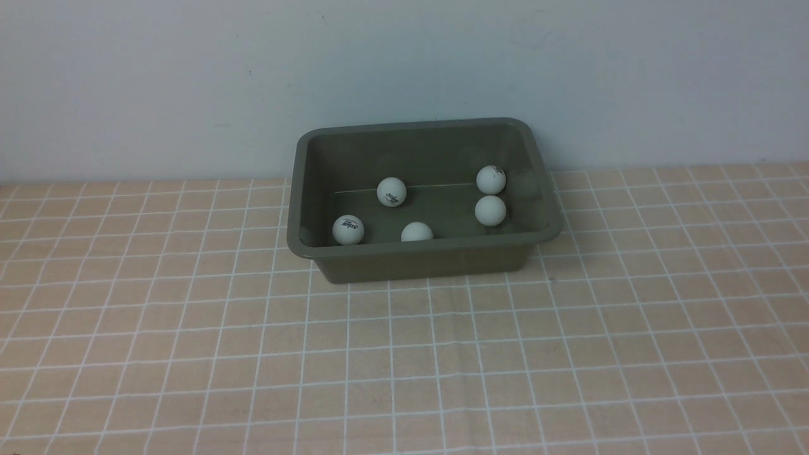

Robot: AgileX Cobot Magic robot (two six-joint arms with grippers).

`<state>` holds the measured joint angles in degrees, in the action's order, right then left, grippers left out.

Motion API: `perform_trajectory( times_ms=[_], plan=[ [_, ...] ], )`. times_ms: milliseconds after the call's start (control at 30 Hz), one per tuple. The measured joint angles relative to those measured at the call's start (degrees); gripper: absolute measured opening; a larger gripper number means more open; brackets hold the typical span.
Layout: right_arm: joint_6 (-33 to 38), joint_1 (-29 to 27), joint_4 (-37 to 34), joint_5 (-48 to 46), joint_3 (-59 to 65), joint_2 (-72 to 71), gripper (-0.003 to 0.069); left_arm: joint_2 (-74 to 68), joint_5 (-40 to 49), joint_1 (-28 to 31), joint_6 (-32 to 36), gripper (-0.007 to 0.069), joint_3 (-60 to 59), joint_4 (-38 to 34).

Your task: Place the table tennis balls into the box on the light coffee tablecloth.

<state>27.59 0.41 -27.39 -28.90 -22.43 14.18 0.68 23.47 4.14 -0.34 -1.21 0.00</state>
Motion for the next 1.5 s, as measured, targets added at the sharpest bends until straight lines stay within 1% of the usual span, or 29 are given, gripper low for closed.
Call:
perform_trajectory(
  times_ms=[100, 167, 233, 467, 600, 800, 1000, 1100, 1300, 1500],
  plan=[
    [2.4, 0.0, 0.5, 3.9, 7.0, -7.3, 0.0033, 0.0, 0.0, 0.0, 0.0, -0.0069, 0.0, 0.0],
    [2.8, 0.0, 0.5, 4.5, 8.7, -9.0, 0.0033, 0.0, 0.0, 0.0, 0.0, -0.0069, 0.0, 0.0],
    [3.2, 1.3, 0.9, 4.5, 11.5, -12.8, 0.0033, 0.0, 0.0, 0.0, 0.0, -0.0069, 0.0, 0.0],
    [3.6, 7.5, 4.7, 4.2, 15.9, -14.7, 0.0033, 0.0, 0.0, 0.0, 0.0, -0.0069, 0.0, 0.0],
    [3.6, 8.5, 5.1, 2.2, 17.4, -14.7, 0.0033, 0.0, 0.0, 0.0, 0.0, -0.0069, 0.0, 0.0],
    [2.6, 8.5, 5.1, -0.8, 19.5, -14.7, 0.0033, 0.0, 0.0, 0.0, 0.0, -0.0069, 0.0, 0.0],
    [-0.4, 6.8, 4.9, -0.7, 21.9, -14.7, 0.0033, 0.0, 0.0, 0.0, 0.0, -0.0069, 0.0, 0.0],
    [-0.6, 6.3, 4.9, -0.7, 22.1, -14.7, 0.0033, 0.0, 0.0, 0.0, 0.0, -0.0069, 0.0, 0.0],
    [-0.7, 3.4, 6.4, -0.6, 22.4, -14.7, 0.0033, 0.0, 0.0, 0.0, 0.0, -0.0069, 0.0, 0.0],
    [-0.7, 3.3, 8.2, 1.5, 23.1, -14.7, 0.0033, 0.0, 0.0, 0.0, 0.0, -0.0069, 0.0, 0.0]
  ],
)
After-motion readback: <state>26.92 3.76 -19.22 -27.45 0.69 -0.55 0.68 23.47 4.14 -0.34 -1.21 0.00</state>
